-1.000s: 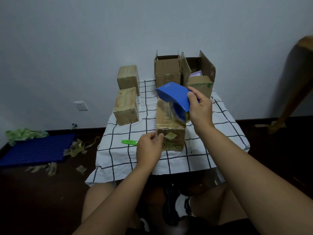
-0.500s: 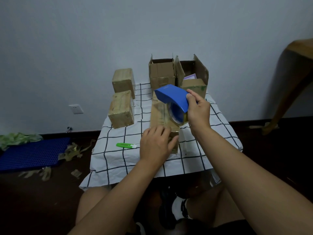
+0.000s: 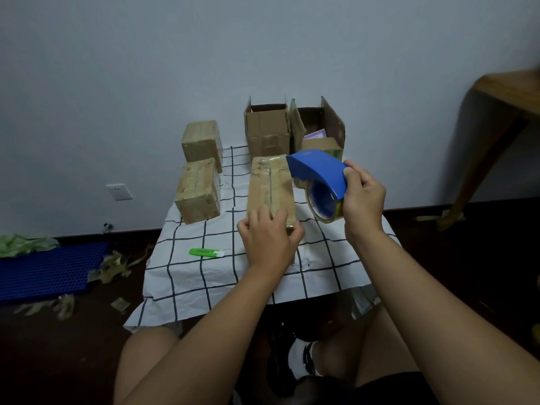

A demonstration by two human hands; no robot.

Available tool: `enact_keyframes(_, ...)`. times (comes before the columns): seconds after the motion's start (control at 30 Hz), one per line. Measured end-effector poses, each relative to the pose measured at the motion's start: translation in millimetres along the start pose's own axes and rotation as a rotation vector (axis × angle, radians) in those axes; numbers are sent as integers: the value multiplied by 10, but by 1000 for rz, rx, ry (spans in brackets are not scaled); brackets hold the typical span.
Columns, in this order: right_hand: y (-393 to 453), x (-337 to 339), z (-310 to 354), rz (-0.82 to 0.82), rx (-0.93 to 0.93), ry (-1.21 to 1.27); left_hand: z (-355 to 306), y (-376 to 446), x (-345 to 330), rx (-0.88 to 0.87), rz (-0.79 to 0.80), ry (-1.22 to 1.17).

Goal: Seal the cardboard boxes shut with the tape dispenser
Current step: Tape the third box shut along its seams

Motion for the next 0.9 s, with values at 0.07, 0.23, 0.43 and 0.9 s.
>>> enact_keyframes(0.07, -21, 22, 8, -3, 3, 6, -49, 7, -17, 16, 12, 13)
enact_keyframes(0.23, -20, 92, 36, 1, 3, 4, 83, -52, -19, -62, 8, -8)
enact_keyframes(0.43, -68, 118, -2, -2, -8, 5, 55, -46, -21, -128, 29, -44)
enact_keyframes(0.9, -115, 241, 30, -20, -34, 13, 31, 24, -23, -270, 128, -84)
Point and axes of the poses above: each hand's wrist, its own y-axis towards the middle knuckle, its own x-axis out of the back of the hand, z = x × y, the point moved 8 cm from there along y, towards the middle knuckle, and after that the axes turned 10 degrees about y, right-handed, at the moved point
